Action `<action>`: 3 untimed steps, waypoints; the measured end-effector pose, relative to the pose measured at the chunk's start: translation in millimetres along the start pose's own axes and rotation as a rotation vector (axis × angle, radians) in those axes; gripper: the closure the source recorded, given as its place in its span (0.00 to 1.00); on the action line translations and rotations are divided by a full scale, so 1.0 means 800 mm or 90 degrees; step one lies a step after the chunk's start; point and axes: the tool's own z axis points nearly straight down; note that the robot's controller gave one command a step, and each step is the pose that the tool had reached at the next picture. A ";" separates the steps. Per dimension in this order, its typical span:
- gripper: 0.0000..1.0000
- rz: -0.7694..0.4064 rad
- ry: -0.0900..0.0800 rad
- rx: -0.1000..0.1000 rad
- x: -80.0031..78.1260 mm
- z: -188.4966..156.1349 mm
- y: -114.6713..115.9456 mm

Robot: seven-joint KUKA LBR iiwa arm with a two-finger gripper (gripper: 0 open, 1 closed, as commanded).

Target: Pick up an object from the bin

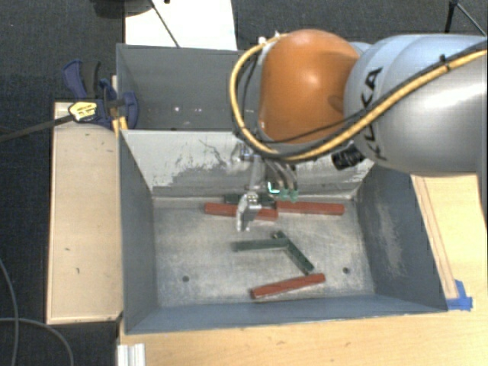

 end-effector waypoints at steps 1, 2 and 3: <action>0.00 0.003 -0.005 -0.001 -0.002 -0.005 -0.001; 0.00 -0.039 -0.007 -0.001 0.016 0.067 -0.081; 0.00 -0.020 -0.003 0.001 0.007 0.101 -0.125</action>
Offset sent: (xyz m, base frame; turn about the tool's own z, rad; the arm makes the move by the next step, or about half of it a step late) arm -0.0186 -0.0912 -0.0766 -0.0780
